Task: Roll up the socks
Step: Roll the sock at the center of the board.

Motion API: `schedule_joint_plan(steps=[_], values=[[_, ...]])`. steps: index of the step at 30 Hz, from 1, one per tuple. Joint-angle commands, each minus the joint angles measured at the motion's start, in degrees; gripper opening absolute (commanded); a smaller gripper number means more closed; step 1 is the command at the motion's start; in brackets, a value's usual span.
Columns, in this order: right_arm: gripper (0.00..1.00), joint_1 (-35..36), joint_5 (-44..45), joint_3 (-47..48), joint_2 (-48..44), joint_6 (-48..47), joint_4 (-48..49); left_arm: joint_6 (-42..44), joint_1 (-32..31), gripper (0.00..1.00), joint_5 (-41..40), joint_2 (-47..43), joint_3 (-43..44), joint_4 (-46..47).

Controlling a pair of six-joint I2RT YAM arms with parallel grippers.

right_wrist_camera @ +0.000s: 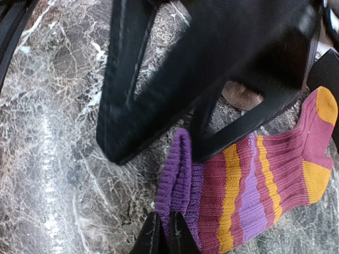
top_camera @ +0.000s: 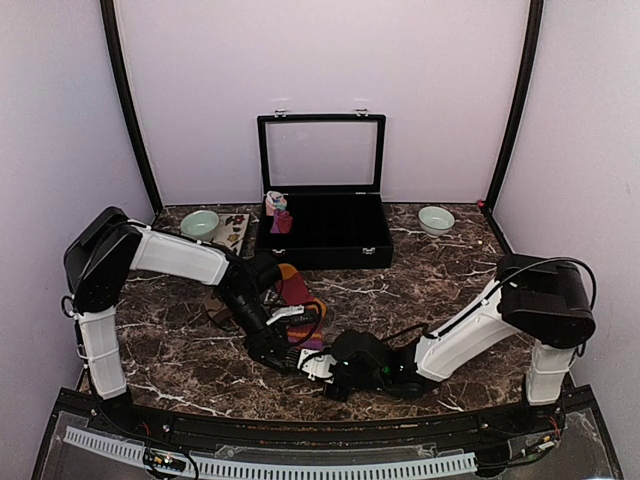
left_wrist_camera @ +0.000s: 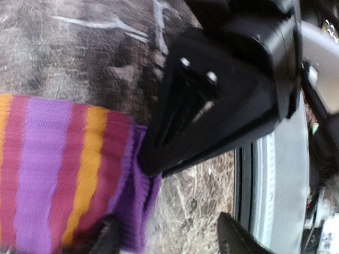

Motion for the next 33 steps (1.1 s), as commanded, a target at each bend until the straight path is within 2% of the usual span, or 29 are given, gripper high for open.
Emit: schedule_joint_plan(steps=[1,4,12,14,17,24,33], values=[[0.05,-2.0,-5.0,-0.8,2.4,4.5,-3.9,0.7,1.2,0.71,-8.5,-8.3,-3.9,2.3],[0.0,-3.4,-8.4,-0.8,1.9,7.0,-4.9,2.0,1.3,0.73,-12.2,-12.5,-6.3,3.3],[0.0,-8.3,-21.3,2.3,-0.8,16.9,-15.8,6.6,1.0,0.75,-17.9,-22.0,-12.5,7.6],[0.0,-9.3,-24.5,2.8,-0.6,19.6,-18.3,8.0,-0.7,0.75,-19.5,-24.8,-15.3,9.3],[0.0,-10.3,-29.8,3.7,0.9,23.5,-20.2,12.8,-7.0,0.74,-26.3,-27.0,-18.8,10.7],[0.0,-12.3,-39.1,7.1,6.5,32.1,-19.3,13.7,-11.1,0.69,-28.7,-23.8,-16.9,13.5],[0.0,-14.9,-44.3,8.5,9.1,38.8,-17.9,14.4,-11.7,0.49,-29.1,-21.8,-17.5,18.0]])
